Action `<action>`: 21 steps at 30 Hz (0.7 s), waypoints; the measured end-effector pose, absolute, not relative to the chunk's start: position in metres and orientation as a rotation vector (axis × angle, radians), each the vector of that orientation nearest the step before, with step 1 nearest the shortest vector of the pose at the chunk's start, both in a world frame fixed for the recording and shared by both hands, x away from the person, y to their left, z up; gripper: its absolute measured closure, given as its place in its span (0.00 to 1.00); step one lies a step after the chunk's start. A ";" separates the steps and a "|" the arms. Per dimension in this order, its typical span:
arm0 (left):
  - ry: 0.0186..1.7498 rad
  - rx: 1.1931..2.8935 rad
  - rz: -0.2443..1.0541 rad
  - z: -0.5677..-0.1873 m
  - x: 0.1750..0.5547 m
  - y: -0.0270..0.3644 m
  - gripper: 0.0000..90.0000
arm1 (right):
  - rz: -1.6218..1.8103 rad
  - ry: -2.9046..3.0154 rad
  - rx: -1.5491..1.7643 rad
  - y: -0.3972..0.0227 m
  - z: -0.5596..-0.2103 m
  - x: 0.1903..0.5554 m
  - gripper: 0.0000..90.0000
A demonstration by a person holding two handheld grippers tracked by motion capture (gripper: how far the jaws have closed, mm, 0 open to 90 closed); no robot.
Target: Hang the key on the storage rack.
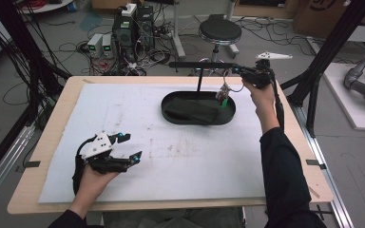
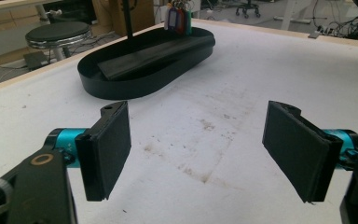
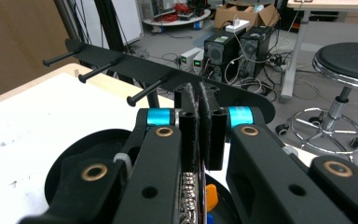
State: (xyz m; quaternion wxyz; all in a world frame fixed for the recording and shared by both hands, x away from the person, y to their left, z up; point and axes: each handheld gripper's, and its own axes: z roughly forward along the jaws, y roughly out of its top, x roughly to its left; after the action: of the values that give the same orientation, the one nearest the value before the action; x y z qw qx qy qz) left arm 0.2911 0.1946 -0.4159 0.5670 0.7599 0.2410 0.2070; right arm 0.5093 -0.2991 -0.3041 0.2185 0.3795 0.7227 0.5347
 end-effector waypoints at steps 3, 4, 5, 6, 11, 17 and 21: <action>0.572 1.789 0.489 -0.416 0.290 0.197 0.26 | 1.464 2.003 1.060 -0.300 -0.306 0.511 0.98; 0.575 1.785 0.489 -0.417 0.290 0.197 0.26 | 1.457 2.009 1.068 -0.301 -0.307 0.512 0.98; 0.576 1.788 0.492 -0.416 0.290 0.198 0.26 | 1.455 2.009 1.080 -0.302 -0.308 0.513 0.98; 0.576 1.787 0.492 -0.417 0.289 0.198 0.26 | 1.452 2.014 1.088 -0.303 -0.309 0.514 0.98; 0.583 1.787 0.490 -0.417 0.288 0.200 0.26 | 1.450 2.007 1.090 -0.307 -0.310 0.515 0.98; 0.582 1.786 0.494 -0.417 0.287 0.200 0.26 | 1.455 2.009 1.088 -0.307 -0.311 0.516 0.97; 0.582 1.787 0.493 -0.417 0.287 0.201 0.26 | 1.455 2.015 1.086 -0.308 -0.311 0.516 0.97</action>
State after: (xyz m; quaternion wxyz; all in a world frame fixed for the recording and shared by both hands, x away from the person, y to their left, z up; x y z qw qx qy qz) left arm 0.2871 0.2005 -0.4170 0.5639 0.7596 0.2472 0.2095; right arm 0.5156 -0.3077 -0.3111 0.2130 0.3913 0.7258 0.5241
